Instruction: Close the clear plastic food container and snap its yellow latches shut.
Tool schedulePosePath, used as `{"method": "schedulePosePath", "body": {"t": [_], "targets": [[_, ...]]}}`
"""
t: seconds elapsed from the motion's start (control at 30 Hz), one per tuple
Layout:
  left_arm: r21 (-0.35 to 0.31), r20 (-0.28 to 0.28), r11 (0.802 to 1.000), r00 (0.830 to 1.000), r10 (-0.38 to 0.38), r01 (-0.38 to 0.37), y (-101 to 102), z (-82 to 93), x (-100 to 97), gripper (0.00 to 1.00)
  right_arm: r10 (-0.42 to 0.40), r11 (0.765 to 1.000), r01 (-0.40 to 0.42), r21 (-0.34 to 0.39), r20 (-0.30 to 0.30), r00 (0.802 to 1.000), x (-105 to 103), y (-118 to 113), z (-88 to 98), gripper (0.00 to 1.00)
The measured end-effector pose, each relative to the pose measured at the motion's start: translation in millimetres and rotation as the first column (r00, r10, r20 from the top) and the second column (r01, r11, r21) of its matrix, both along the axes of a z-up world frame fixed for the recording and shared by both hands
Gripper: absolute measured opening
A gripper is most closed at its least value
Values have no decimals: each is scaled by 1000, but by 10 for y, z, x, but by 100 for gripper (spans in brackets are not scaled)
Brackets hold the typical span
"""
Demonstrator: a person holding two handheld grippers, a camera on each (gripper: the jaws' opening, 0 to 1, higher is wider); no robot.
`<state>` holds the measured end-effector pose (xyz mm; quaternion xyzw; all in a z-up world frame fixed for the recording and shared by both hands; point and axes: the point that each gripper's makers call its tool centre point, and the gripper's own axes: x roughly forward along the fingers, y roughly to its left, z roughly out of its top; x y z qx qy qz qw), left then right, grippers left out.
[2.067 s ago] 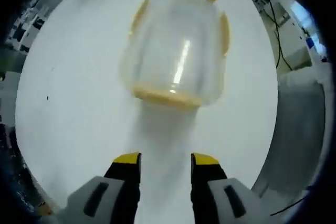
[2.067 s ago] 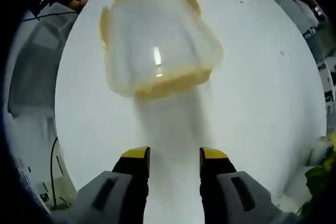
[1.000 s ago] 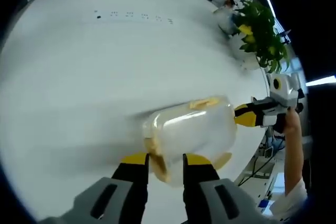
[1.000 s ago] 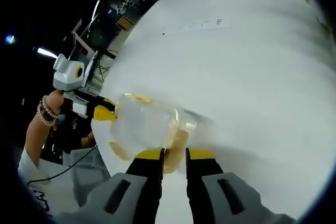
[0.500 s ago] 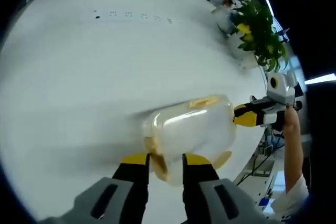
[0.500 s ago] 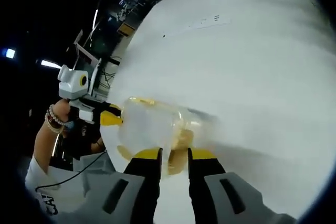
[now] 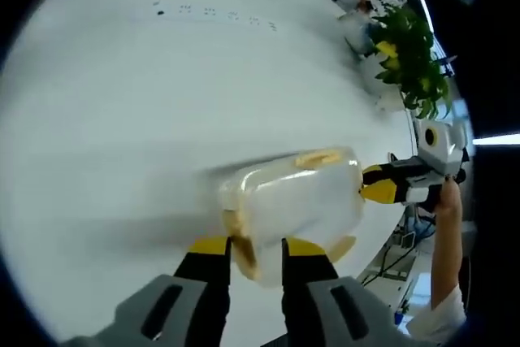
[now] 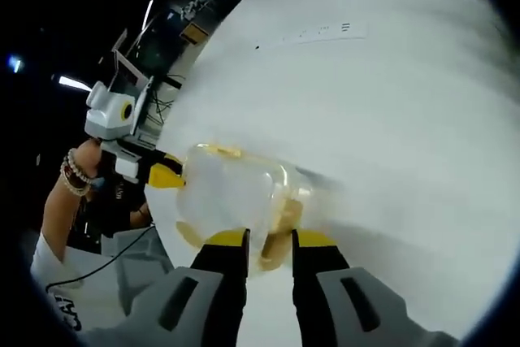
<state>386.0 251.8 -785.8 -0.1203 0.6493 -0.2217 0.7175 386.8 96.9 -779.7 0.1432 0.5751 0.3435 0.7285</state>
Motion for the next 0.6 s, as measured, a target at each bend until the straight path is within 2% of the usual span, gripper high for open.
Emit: {"method": "schedulePosePath", "body": {"t": [0.17,0.6], "targets": [[4,-20,1000,1000,1,-1,-1,1,-2,16,-24,1000,24,7,-5,1000,4,-1,-1,16],[2,-24,1000,1000,4,-4,-1,2,-7,14,-37,999,37,-1,-32,999,2,6,-6,15]]}}
